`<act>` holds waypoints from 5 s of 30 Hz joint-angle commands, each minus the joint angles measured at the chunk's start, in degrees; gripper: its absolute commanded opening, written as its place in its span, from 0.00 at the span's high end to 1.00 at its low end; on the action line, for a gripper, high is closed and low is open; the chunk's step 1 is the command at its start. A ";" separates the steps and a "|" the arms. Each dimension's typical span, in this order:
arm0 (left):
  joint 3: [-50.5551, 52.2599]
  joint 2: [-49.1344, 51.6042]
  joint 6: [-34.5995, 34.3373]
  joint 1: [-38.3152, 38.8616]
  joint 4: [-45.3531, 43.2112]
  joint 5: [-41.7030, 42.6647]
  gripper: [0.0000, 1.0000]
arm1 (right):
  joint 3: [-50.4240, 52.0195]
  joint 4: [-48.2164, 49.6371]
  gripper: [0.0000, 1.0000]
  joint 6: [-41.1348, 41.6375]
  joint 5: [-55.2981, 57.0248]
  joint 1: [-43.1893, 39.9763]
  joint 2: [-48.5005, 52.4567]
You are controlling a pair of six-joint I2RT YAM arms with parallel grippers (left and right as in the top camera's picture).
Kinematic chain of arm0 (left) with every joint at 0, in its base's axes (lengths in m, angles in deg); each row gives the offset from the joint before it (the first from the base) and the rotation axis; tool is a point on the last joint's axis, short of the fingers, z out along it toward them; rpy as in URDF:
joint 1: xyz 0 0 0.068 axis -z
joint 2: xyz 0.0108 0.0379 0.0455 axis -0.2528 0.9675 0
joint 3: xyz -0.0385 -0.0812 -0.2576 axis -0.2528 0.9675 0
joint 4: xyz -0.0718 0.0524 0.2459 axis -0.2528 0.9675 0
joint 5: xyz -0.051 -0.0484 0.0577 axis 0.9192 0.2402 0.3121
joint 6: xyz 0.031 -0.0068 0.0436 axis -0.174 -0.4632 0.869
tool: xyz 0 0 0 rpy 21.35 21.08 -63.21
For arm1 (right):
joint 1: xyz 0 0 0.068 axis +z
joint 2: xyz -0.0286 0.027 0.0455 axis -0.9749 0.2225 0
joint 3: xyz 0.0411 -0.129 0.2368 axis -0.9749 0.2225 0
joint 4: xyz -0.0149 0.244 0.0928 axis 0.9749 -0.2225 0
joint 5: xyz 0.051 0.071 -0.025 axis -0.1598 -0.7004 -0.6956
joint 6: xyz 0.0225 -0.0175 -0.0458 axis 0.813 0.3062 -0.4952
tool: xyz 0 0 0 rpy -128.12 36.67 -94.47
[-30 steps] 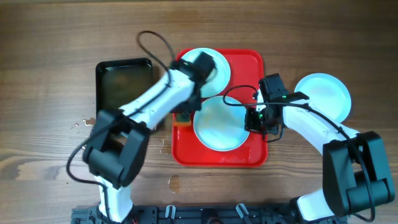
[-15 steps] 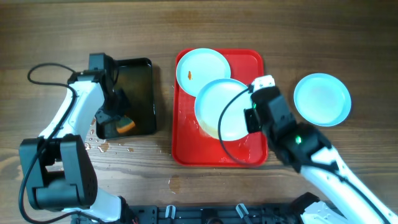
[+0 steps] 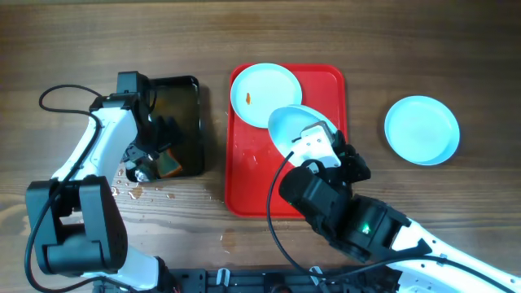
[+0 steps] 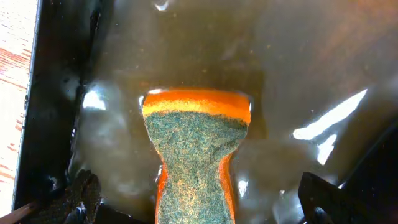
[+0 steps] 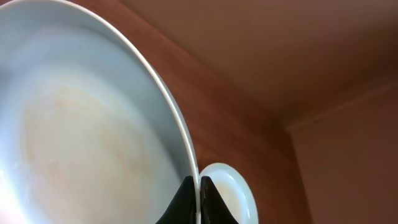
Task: Clean dirty plates on tray and stack at the side
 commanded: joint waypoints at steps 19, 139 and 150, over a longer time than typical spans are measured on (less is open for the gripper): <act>-0.26 -0.57 0.31 -0.35 -0.15 0.70 0.00 | -0.07 1.49 0.96 -0.87 5.20 3.85 1.14; -0.26 -0.57 0.28 -0.35 -0.15 0.70 0.00 | -4.79 20.17 0.45 6.56 -77.29 -47.98 19.61; -0.26 -0.57 0.31 -0.35 -0.15 0.70 0.00 | -4.81 47.78 0.68 11.21 -71.43 -40.11 52.24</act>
